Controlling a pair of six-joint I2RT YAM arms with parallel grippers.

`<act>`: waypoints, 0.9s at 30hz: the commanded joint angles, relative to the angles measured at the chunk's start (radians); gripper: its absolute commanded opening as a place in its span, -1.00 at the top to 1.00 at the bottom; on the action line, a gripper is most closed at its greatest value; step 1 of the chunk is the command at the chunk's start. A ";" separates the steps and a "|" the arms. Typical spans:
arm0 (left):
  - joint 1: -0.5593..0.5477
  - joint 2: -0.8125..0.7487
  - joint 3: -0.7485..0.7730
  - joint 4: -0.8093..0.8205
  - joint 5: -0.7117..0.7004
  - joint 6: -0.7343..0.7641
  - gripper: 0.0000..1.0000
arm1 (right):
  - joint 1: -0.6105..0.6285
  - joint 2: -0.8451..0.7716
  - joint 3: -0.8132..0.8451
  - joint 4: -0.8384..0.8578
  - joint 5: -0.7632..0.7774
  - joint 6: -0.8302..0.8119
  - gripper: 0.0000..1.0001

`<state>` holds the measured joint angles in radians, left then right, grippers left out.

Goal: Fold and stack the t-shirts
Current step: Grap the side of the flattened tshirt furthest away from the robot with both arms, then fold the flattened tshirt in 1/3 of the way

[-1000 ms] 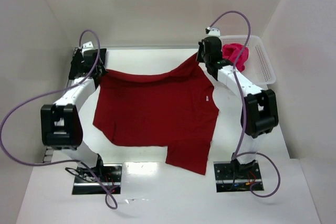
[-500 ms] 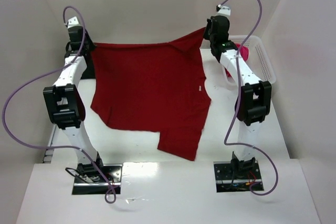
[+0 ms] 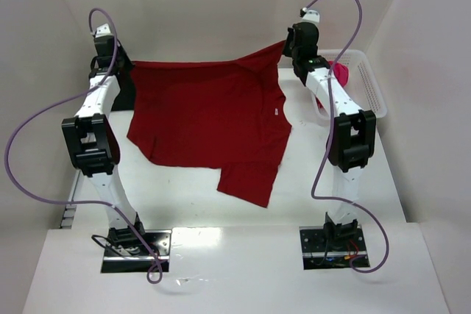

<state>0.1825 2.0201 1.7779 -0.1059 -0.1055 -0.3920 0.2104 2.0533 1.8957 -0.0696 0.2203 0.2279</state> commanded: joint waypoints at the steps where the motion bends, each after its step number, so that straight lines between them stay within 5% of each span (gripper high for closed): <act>1: 0.024 0.009 -0.018 0.011 0.006 0.025 1.00 | -0.009 0.016 -0.023 0.021 0.011 0.018 0.98; 16: 0.035 -0.081 -0.247 -0.011 0.041 0.054 1.00 | 0.040 -0.096 -0.305 -0.009 -0.170 0.103 0.98; 27: 0.035 -0.067 -0.241 -0.054 0.066 0.067 1.00 | 0.083 -0.318 -0.537 -0.050 -0.237 0.214 0.98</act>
<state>0.2119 1.9896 1.5166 -0.1623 -0.0536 -0.3393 0.2920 1.8244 1.3926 -0.1352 0.0029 0.3851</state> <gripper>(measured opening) 0.007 0.022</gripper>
